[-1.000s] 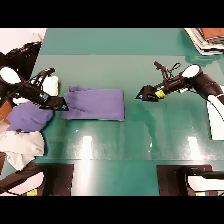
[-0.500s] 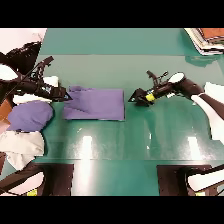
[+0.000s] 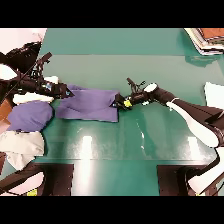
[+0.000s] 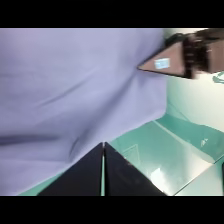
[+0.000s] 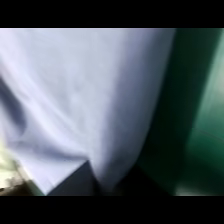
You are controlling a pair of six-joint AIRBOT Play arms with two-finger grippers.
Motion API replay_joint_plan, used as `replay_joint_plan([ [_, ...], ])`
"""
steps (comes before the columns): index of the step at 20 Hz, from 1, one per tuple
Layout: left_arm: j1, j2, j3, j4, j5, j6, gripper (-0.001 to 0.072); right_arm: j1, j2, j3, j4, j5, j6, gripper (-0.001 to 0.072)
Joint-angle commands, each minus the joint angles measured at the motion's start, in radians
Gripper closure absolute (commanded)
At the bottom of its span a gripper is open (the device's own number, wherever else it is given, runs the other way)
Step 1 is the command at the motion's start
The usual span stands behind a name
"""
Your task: Fold the shirts.
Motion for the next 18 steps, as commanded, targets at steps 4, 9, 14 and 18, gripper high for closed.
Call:
replay_joint_plan([
  [4,-0.008,0.001,0.001,-0.035,-0.035,-0.004,0.0683,-0.036,0.041,0.134,0.011,-0.063,-0.1,0.0693],
  [9,-0.155,0.001,0.001,-0.04,0.01,-0.011,0.0683,-0.321,0.255,0.138,-0.237,-0.012,-0.009,0.0693],
  [14,-0.315,0.001,0.001,-0.056,0.16,-0.062,0.0683,-0.751,0.462,0.138,-0.439,0.071,0.044,0.0693],
  [18,-0.405,0.001,0.001,-0.074,0.26,-0.063,0.0683,-1.05,0.493,0.138,-0.447,0.093,0.042,0.0693],
])
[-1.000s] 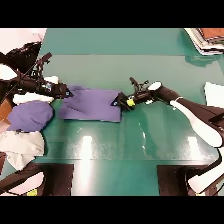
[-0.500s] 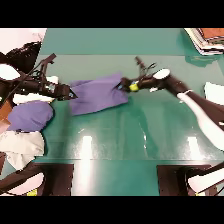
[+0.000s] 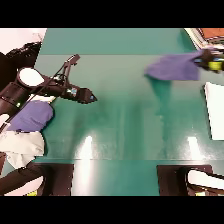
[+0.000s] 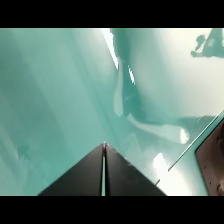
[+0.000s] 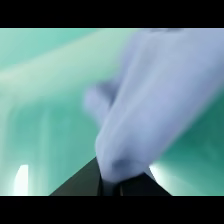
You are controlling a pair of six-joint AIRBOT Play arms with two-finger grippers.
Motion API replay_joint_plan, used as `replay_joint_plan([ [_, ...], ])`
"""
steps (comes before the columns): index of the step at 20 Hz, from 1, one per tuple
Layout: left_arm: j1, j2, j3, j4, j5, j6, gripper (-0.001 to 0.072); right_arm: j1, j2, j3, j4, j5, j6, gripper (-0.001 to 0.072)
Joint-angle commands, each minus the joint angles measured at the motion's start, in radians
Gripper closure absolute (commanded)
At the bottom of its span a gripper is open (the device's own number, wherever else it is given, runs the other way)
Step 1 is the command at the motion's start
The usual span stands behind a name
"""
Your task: Fold the shirts.
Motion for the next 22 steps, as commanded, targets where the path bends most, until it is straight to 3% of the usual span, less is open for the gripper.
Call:
replay_joint_plan([
  [1,-0.079,0.001,0.001,-0.018,0.1,-0.015,0.0683,-0.257,0.029,0.001,-0.041,0.023,0.006,0.0693],
  [8,-0.097,0.001,0.001,-0.016,0.114,-0.082,0.0683,-0.399,-0.053,0.003,-0.036,-0.007,-0.016,0.0693],
  [11,-0.097,0.001,0.001,-0.016,0.114,-0.082,0.0683,-0.399,-0.055,0.016,0.087,-0.044,-0.081,0.0693],
  [14,-0.097,0.001,0.001,-0.016,0.114,-0.082,0.0683,-0.399,-0.055,0.119,0.115,-0.031,-0.114,0.0693],
  [22,-0.097,0.001,0.001,-0.016,0.113,-0.078,0.0683,-0.475,-0.055,0.363,0.105,0.193,-0.115,0.0693],
])
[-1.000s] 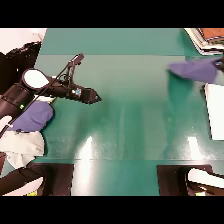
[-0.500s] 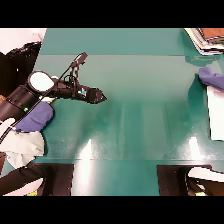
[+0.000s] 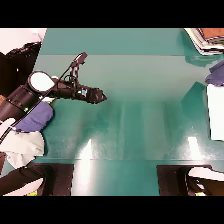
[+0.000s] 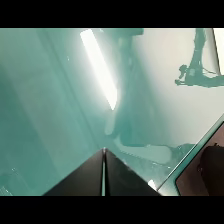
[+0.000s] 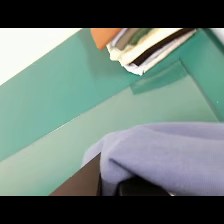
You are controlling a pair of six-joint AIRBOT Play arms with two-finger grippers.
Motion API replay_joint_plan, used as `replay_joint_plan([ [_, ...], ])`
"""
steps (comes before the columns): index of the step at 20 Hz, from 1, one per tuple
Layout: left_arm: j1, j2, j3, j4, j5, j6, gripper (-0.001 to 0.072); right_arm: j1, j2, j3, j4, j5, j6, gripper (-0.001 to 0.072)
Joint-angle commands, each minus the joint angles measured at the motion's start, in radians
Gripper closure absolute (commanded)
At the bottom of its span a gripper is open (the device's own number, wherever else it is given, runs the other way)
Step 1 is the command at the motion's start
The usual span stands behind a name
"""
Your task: Fold the shirts.
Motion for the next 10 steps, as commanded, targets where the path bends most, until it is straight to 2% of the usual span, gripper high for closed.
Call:
replay_joint_plan([
  [1,0.0,0.001,0.001,0.0,-0.001,0.002,0.0683,-0.05,-0.001,0.057,0.003,0.145,-0.004,0.0693],
  [3,0.0,0.001,0.001,0.001,-0.001,0.003,0.0683,-0.084,0.002,0.057,-0.033,0.228,-0.003,0.0693],
  [8,0.0,0.001,0.001,0.005,-0.002,0.003,0.0683,-0.111,0.041,0.054,-0.393,0.38,0.015,0.0692],
  [10,0.0,0.001,0.001,0.008,-0.002,0.003,0.0682,-0.128,0.062,0.021,-0.458,0.406,0.062,0.0691],
])
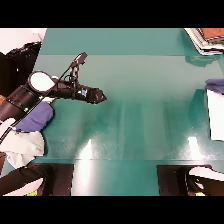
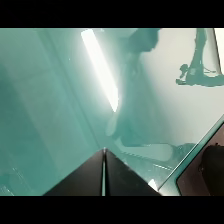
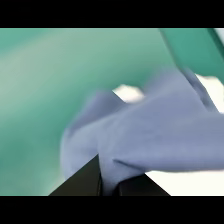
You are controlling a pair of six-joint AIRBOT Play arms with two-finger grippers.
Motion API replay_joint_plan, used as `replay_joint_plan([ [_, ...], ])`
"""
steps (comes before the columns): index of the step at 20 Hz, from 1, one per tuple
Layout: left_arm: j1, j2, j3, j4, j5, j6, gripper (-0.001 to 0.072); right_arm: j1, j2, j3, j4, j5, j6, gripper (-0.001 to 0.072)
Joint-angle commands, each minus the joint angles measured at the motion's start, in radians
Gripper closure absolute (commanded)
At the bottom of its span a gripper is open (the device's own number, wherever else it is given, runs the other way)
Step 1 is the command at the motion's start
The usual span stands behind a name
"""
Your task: Fold the shirts.
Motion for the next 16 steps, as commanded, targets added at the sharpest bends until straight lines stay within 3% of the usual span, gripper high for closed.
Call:
replay_joint_plan([
  [1,0.0,0.001,0.001,0.005,-0.001,0.003,0.0683,-0.028,0.039,-0.058,-0.17,0.093,0.046,0.0686],
  [2,0.0,0.001,0.001,0.005,-0.001,0.003,0.0682,-0.04,0.06,-0.107,-0.171,0.106,0.046,0.0663],
  [4,0.0,0.001,0.001,0.005,-0.003,0.027,0.0683,-0.073,0.104,-0.211,-0.171,0.112,0.048,0.0366],
  [6,0.0,0.001,0.001,0.005,-0.01,0.029,0.0683,-0.122,0.141,-0.292,-0.191,0.124,0.048,0.0252],
  [11,0.0,0.001,0.001,0.004,-0.017,0.029,0.0683,-0.253,0.232,-0.418,-0.181,0.116,0.053,0.0251],
  [16,0.0,0.001,0.001,0.004,-0.015,0.028,0.0682,-0.135,0.266,-0.436,0.182,0.092,0.06,0.0257],
])
